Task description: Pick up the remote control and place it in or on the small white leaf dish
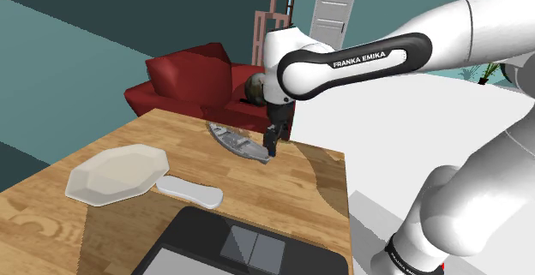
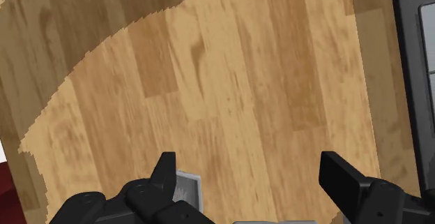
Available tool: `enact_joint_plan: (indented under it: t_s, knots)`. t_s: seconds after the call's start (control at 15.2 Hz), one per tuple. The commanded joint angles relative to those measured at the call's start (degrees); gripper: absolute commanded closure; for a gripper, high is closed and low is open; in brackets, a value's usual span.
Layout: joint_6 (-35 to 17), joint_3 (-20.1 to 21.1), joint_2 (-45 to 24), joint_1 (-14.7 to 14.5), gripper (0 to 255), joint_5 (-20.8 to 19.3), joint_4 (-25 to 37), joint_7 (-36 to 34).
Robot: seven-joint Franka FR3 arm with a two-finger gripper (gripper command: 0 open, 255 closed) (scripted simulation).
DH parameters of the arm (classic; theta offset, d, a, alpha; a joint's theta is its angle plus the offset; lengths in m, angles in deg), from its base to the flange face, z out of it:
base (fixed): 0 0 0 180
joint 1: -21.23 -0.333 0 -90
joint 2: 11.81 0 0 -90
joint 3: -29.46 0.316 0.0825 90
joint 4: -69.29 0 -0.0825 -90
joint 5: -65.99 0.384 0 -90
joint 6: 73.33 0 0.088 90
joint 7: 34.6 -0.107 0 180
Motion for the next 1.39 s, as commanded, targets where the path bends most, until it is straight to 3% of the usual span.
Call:
enact_joint_plan:
  t_s: [0.0,0.66,1.32]
  knots:
    - [-1.8,1.1,-3.0,-0.6,0,-0.1,1.7,-1.0]
    - [-8.2,6.0,-21.5,-4.6,0,-4.4,15.2,-7.2]
    - [-8.6,7.5,-41.4,-11.7,0,-11.5,35.7,-12.3]
